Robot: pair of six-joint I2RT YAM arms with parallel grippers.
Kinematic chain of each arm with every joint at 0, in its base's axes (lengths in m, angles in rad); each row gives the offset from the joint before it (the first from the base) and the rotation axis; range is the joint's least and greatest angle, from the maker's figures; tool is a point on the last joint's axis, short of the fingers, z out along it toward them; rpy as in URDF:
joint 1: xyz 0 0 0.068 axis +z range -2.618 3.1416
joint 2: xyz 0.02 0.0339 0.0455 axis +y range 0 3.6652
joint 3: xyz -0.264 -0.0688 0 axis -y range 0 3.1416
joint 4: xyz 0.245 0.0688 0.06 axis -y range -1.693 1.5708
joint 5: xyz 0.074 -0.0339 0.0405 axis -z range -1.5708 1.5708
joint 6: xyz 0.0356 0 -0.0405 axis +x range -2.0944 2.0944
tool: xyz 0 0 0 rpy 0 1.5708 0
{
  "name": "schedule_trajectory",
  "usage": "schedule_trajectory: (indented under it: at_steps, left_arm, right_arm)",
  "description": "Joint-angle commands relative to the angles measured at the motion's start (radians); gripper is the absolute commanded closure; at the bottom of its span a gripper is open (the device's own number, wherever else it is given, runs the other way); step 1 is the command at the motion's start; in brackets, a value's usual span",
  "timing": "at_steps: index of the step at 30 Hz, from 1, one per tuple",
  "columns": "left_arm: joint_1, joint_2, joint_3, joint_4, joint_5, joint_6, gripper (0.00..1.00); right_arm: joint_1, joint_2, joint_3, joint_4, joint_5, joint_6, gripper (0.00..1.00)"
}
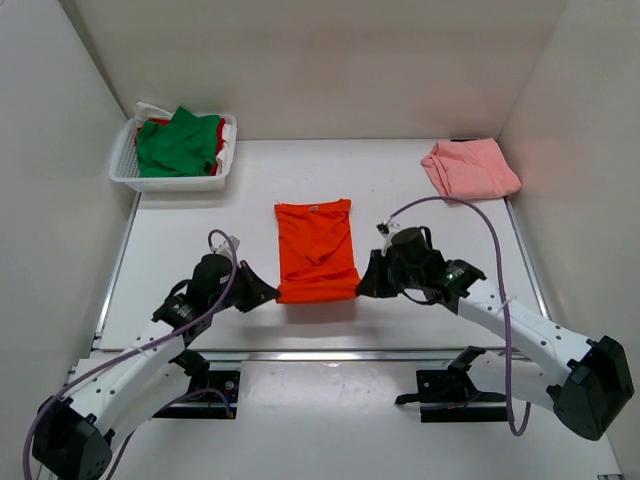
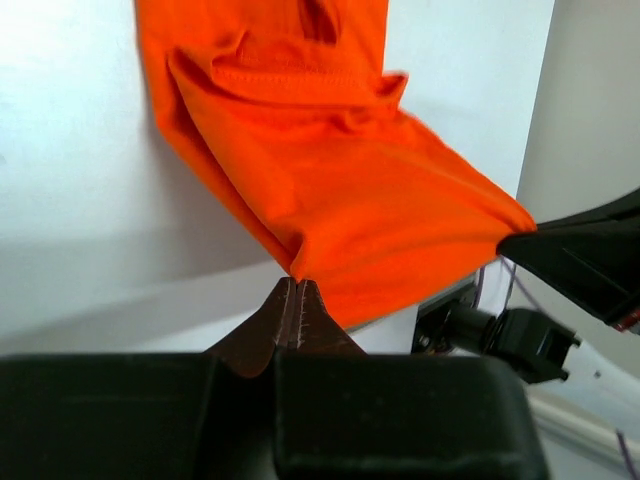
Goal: Fold and stack the t-shirts
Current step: Fold the long partially folded tshirt into a neat square
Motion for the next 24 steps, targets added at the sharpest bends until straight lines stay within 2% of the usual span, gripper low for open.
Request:
schedule_trajectory:
  at_steps: [1, 4, 8, 14, 17, 20, 23, 24]
  left_arm:
    - [0.070, 0.074, 0.102, -0.006, 0.013, 0.057, 1.00]
    - [0.105, 0.186, 0.186, 0.036, 0.014, 0.097, 1.00]
    - [0.209, 0.367, 0.321, 0.103, 0.059, 0.153, 1.00]
    - [0.323, 0.736, 0.507, 0.226, 0.078, 0.259, 1.00]
    - [0.340, 0.934, 0.630, 0.269, 0.083, 0.271, 1.00]
    - [0.350, 1.095, 0.730, 0.327, 0.070, 0.261, 1.00]
    - [0.373, 1.207, 0.773, 0.469, 0.052, 0.201, 0.99]
    - [0.370, 1.220, 0.788, 0.493, 0.046, 0.174, 0.95]
  right_arm:
    - [-0.068, 0.073, 0.100, -0.033, -0.050, -0.083, 1.00]
    - [-0.138, 0.164, 0.184, -0.022, -0.090, -0.132, 1.00]
    - [-0.244, 0.323, 0.327, -0.002, -0.151, -0.215, 1.00]
    - [-0.340, 0.628, 0.579, 0.067, -0.208, -0.290, 1.00]
    - [-0.381, 0.809, 0.696, 0.072, -0.219, -0.304, 1.00]
    - [-0.413, 0.992, 0.900, 0.078, -0.242, -0.333, 1.00]
    - [-0.439, 1.153, 1.073, 0.064, -0.198, -0.355, 1.00]
    - [-0.444, 1.210, 1.109, 0.063, -0.195, -0.353, 1.00]
